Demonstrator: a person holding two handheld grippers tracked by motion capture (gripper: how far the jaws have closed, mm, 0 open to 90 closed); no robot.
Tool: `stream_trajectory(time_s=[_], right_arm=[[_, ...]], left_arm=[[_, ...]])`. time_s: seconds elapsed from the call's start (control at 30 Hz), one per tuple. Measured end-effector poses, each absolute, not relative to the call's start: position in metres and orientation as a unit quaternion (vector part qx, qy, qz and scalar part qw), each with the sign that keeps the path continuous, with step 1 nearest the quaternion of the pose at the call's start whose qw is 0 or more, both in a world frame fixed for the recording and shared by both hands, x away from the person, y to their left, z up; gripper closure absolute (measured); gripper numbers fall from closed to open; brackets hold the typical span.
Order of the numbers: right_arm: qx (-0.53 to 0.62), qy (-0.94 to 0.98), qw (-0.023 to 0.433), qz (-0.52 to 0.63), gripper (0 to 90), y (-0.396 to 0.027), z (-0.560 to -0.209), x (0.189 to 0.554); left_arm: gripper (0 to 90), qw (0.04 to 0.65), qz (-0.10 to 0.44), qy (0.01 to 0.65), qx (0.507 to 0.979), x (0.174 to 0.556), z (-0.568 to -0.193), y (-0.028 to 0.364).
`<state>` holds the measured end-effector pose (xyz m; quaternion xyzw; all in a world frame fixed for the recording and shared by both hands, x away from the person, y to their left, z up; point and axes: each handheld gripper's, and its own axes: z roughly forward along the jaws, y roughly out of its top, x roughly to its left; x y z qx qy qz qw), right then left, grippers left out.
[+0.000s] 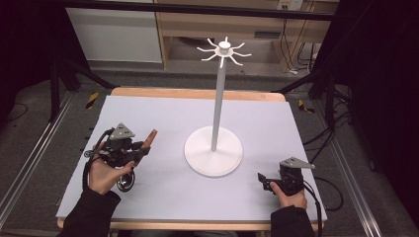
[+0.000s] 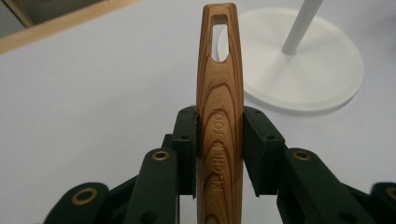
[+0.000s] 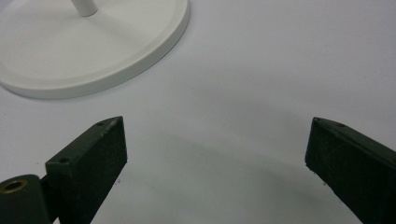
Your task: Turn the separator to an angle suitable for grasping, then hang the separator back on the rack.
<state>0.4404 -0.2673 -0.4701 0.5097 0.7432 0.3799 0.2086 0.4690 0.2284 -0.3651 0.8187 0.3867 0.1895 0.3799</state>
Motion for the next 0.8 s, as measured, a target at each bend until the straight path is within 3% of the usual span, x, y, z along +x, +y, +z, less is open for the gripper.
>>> stream_trajectory(time_s=[0.27, 0.8], right_arm=[[0.510, 0.742, 0.212, 0.381, 6.1, -0.267, -0.470, 0.440], [0.508, 0.736, 0.218, 0.391, 6.0, -0.268, -0.469, 0.439]], left_arm=[[67.5, 0.441, 0.213, 0.377, 0.786, 0.459, -0.352, 0.223], [67.4, 0.508, 0.231, 0.353, 0.751, 0.453, -0.322, 0.207]])
